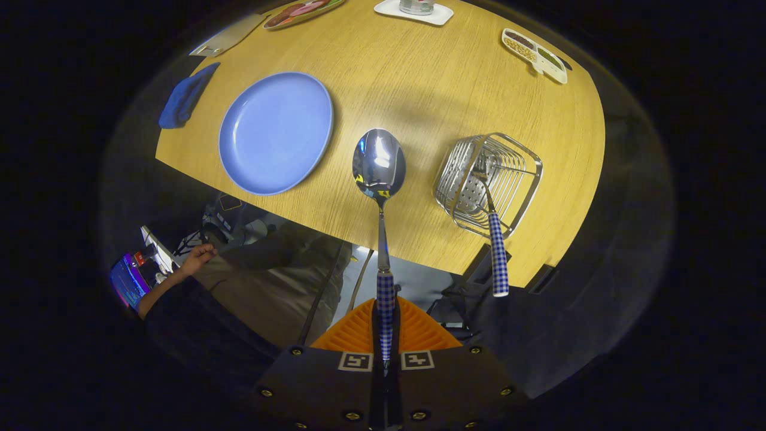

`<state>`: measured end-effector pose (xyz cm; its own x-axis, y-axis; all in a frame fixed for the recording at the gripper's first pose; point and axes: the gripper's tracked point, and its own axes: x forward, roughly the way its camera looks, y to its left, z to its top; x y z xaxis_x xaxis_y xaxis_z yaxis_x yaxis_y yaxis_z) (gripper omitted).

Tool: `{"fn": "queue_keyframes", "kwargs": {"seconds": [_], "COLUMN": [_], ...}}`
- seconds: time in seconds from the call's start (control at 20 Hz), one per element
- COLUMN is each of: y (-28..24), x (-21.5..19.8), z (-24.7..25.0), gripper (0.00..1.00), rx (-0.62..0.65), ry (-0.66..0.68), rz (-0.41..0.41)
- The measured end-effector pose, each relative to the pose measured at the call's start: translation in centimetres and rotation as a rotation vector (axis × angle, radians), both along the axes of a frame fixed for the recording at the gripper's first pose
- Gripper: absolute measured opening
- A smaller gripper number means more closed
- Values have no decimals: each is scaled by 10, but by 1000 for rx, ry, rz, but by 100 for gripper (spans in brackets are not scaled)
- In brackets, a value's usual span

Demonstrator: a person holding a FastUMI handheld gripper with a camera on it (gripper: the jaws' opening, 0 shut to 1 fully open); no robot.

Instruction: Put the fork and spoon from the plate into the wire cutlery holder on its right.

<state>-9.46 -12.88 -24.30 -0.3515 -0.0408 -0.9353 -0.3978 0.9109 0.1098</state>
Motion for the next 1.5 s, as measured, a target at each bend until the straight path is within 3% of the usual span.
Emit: {"fn": "queue_keyframes", "kwargs": {"seconds": [0.9, 1.3, 1.5], "y": [-66, -64, -64], "x": [-1, 18, 23], "z": [13, 2, -7], "gripper": [3, 3, 3], "rx": [-90, -72, -93], "ry": [122, 225, 283], "rz": [-78, -171, -174]}}
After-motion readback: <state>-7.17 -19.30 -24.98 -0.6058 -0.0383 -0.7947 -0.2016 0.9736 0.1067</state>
